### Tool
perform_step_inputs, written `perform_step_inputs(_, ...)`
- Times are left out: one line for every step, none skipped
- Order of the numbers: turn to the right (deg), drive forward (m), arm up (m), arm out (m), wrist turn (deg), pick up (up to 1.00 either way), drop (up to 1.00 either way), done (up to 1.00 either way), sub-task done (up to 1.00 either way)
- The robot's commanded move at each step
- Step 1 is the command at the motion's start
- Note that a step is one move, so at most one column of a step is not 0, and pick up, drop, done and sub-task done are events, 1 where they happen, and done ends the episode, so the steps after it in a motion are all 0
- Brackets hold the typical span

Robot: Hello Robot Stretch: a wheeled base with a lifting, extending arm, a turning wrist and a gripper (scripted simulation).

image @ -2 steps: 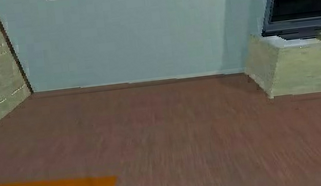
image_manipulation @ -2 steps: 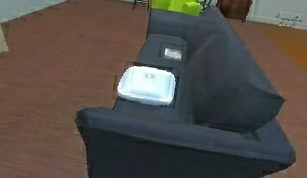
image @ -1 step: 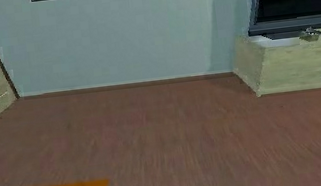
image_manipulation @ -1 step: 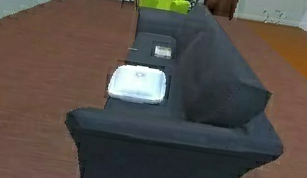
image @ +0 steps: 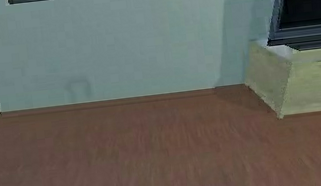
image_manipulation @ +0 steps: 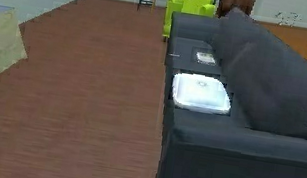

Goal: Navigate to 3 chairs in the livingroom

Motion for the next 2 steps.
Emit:
perform_step_inputs(42.0, 0.00, 0.00, 0.00, 0.0, 0.00, 0.00, 0.00, 0.00)
perform_step_inputs(0.0, 0.50, 0.00, 0.00, 0.0, 0.00, 0.00, 0.00, 0.00)
